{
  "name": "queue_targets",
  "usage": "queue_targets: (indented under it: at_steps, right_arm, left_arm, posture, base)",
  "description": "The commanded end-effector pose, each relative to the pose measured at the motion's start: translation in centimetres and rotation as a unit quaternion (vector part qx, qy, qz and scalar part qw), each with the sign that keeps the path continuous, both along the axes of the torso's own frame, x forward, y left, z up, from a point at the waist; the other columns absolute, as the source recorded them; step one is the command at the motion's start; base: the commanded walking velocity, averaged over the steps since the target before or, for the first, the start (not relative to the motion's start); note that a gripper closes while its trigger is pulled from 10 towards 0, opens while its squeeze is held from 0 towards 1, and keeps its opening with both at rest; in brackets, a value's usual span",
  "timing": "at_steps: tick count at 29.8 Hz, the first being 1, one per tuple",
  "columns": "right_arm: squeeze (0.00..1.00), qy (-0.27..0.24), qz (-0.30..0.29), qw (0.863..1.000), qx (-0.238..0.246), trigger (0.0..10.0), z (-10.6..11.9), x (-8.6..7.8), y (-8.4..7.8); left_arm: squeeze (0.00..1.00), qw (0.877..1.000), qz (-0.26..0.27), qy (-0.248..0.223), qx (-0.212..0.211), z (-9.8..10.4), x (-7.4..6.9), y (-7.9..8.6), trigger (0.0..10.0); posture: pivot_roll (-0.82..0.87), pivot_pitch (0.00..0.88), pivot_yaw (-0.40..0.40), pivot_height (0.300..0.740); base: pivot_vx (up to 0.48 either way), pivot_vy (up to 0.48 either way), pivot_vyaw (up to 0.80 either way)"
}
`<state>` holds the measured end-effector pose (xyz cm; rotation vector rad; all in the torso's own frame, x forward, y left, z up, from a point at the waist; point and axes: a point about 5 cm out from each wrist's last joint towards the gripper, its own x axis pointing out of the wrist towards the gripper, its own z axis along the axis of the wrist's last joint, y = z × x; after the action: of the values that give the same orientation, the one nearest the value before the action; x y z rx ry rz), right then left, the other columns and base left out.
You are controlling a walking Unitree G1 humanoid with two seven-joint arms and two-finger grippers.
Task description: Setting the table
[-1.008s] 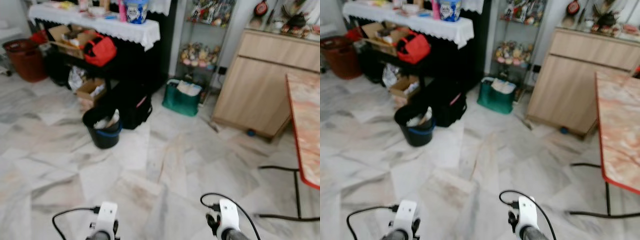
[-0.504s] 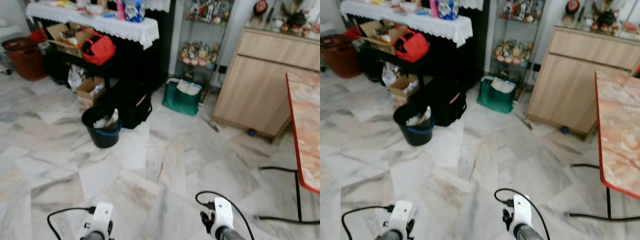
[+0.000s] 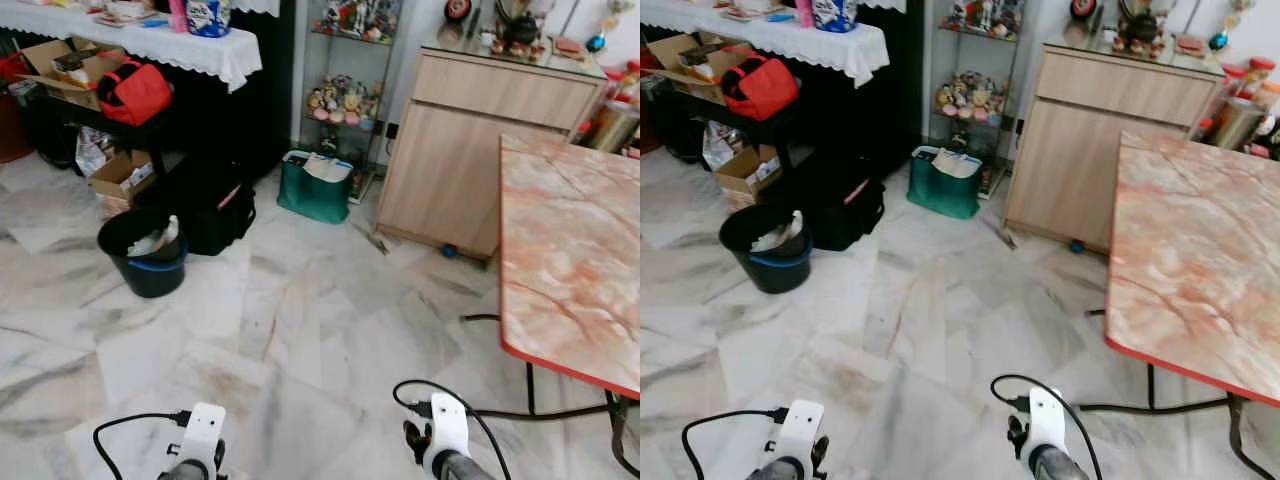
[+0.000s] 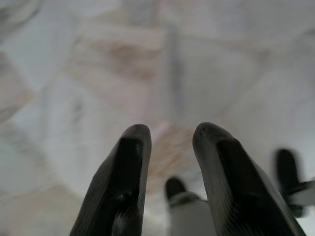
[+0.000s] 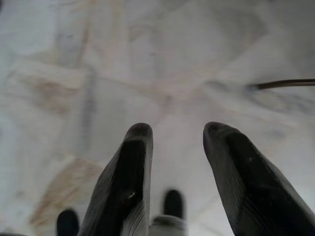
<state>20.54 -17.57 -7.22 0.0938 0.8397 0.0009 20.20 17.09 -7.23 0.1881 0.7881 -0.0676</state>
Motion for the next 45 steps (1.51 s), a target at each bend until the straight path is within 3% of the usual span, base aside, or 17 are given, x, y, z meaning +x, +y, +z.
queue_targets:
  at_steps: [1, 16, 21, 45]
  right_arm:
    - [0.0, 0.001, -0.003, 1.0, 0.003, 10.0, 0.01, 0.05, 0.08]
    - [0.0, -0.005, -0.006, 1.0, -0.001, 10.0, 0.11, 0.14, -0.11]
    - [0.0, -0.001, -0.004, 1.0, 0.0, 10.0, 0.05, 0.07, -0.08]
    - [0.0, -0.01, -0.002, 1.0, -0.001, 10.0, 0.19, 0.22, -0.16]
  left_arm:
    - [0.0, 1.0, -0.002, -0.001, 0.001, 0.03, -0.02, 0.23, 10.0]
    - [0.0, 1.0, -0.006, 0.0, -0.001, 0.01, 0.01, -0.05, 10.0]
    - [0.0, 1.0, -0.007, 0.0, -0.001, 0.01, 0.03, -0.11, 10.0]
    - [0.0, 1.0, -0.01, 0.005, 0.004, 0.0, 0.11, -0.26, 10.0]
  posture:
    - [0.04, 0.0, -0.061, 0.736]
    - [0.03, 0.0, -0.063, 0.736]
    - [0.03, 0.0, -0.064, 0.736]
    - [0.01, 0.0, -0.061, 0.736]
  base:
    - [0.0, -0.461, -0.61]
    - [0.0, -0.457, -0.04]
    - [0.0, -0.452, -0.72]
    - [0.0, -0.441, 0.0]
